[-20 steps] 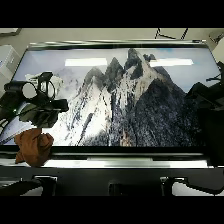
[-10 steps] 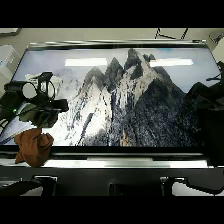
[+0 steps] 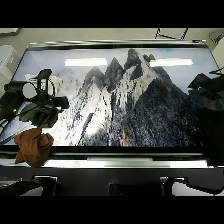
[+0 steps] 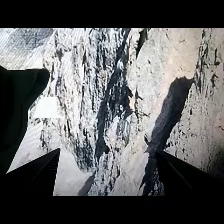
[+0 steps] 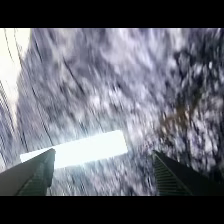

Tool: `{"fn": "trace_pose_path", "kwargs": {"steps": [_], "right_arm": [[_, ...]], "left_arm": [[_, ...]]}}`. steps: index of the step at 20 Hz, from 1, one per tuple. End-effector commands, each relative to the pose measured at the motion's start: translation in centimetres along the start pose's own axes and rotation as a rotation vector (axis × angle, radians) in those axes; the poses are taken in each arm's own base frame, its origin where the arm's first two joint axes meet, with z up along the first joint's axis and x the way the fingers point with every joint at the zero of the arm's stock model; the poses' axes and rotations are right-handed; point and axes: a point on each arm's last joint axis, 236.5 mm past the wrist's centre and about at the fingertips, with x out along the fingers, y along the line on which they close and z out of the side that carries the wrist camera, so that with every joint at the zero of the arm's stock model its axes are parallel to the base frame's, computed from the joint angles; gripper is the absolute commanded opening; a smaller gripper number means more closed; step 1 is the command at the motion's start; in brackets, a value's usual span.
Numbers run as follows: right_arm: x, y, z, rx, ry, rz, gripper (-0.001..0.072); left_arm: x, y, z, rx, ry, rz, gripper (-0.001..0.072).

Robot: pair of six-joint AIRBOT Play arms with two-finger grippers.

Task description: Fold the clothes and pants, and hang the long-sleeved shirts on hangers.

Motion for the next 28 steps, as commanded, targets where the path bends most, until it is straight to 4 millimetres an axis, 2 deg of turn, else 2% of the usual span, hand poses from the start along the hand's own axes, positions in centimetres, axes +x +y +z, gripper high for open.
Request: {"fn": "trace_pose_path", "kwargs": {"steps": [1,3,5,8,10,13,16,18,20,21,22,23,24,26,27,28], "right_arm": [[0.9,-0.1,0.5,0.027,-0.009,0.004,0.0679],[2.3,-0.7,-1.7,0.015,0.103,-0.002,0.0678],[3.9,-1.4,-4.0,0.015,0.200,-0.007,0.0676],[5.9,-2.2,-6.8,0.028,0.284,-0.013,0.0672],[6.8,-2.6,-8.6,0.032,0.335,-0.009,0.0672],[7.7,-3.1,-10.5,0.036,0.388,-0.011,0.0672],[7.6,-3.0,-11.4,0.041,0.421,-0.003,0.0672],[7.4,-2.3,-11.7,0.050,0.437,0.022,0.0672],[7.2,-1.5,-12.1,0.062,0.457,0.057,0.0672],[7.0,-1.0,-12.3,0.067,0.470,0.075,0.0672],[6.9,-0.7,-12.5,0.071,0.478,0.090,0.0672],[6.7,-0.3,-12.7,0.075,0.490,0.104,0.0672],[6.6,-0.1,-12.9,0.077,0.498,0.111,0.0672],[6.5,-0.1,-13.1,0.076,0.510,0.111,0.0672],[6.4,-0.1,-13.3,0.077,0.517,0.112,0.0672],[6.3,-0.1,-13.4,0.077,0.524,0.112,0.0672]], "left_arm": [[-0.7,1.4,-1.6,-0.014,0.080,0.048,0.0709],[-3.0,6.8,-3.6,-0.064,0.192,0.201,0.0711],[-5.8,12.4,-7.1,-0.232,0.329,0.267,0.0712],[-7.3,16.3,-11.0,-0.450,0.351,0.228,0.0712],[-6.7,17.7,-14.7,-0.530,0.371,0.237,0.0712],[-3.8,17.8,-20.5,-0.600,0.438,0.226,0.0713],[-0.2,16.3,-22.1,-0.617,0.428,0.142,0.0712],[1.4,15.7,-22.1,-0.635,0.396,0.111,0.0712],[2.2,15.7,-22.3,-0.640,0.380,0.109,0.0705],[2.2,15.8,-22.2,-0.639,0.373,0.112,0.0588],[1.9,16.0,-21.7,-0.636,0.363,0.114,0.0138],[1.4,15.9,-20.6,-0.605,0.335,0.099,0.0028],[0.5,15.9,-18.8,-0.574,0.287,0.086,0.0027],[-3.5,16.4,-13.1,-0.524,0.097,0.096,0.0026],[-6.9,16.4,-9.5,-0.497,-0.044,0.105,0.0026],[-11.2,15.6,-5.9,-0.473,-0.200,0.098,0.0026]]}}
